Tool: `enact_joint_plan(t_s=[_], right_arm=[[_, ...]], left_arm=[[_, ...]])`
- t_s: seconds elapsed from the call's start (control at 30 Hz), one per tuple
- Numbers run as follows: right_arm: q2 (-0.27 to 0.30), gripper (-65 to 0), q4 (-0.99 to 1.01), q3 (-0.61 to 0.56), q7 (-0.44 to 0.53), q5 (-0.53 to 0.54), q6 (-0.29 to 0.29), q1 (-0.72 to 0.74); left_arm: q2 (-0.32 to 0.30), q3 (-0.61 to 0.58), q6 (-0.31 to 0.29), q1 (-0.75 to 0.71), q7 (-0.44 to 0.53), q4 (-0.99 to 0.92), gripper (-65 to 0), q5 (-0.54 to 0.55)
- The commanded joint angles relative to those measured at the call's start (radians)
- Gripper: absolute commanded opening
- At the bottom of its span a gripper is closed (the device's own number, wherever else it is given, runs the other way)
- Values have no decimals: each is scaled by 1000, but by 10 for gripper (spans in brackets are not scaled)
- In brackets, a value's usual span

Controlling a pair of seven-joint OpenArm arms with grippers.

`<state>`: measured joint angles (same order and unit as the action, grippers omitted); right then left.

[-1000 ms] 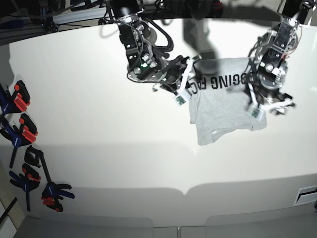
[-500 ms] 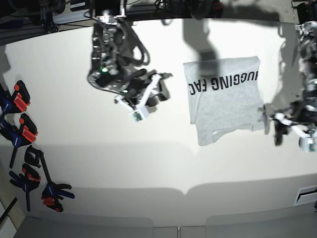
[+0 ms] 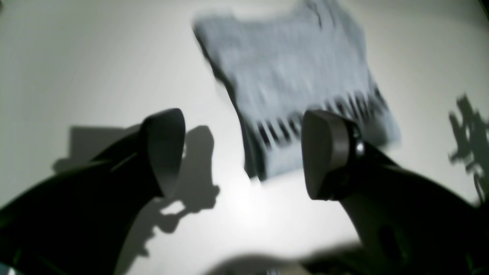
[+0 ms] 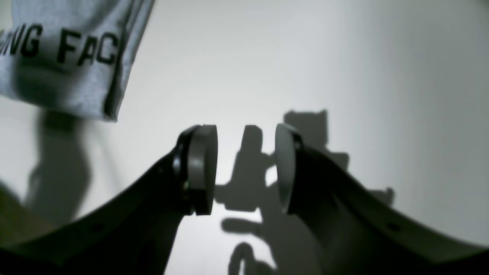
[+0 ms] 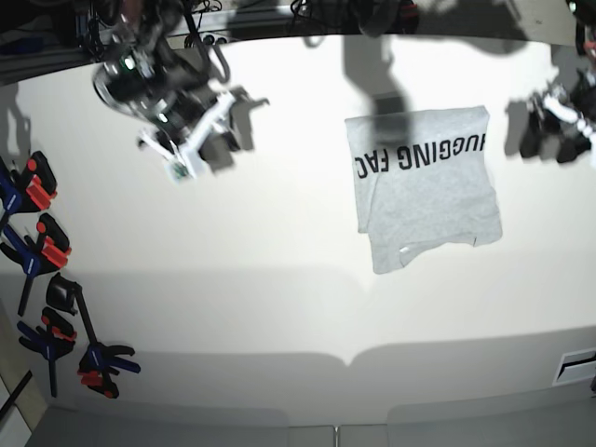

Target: Fold the T-shirt properly

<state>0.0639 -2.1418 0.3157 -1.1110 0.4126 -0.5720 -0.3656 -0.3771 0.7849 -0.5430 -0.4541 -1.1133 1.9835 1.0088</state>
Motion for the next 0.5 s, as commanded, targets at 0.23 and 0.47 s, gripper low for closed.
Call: enact_joint_plan(t_s=[0.23,0.47], right_arm=[[111,-415,-180,209,-69,211,-5,-306],[244,-415,-172,246,-85,304,-10,-639]], left_arm=[[-20,14,-54,-278,-73,16,-205,102],[-23,13,-148,-568,-61,14,-205,100]])
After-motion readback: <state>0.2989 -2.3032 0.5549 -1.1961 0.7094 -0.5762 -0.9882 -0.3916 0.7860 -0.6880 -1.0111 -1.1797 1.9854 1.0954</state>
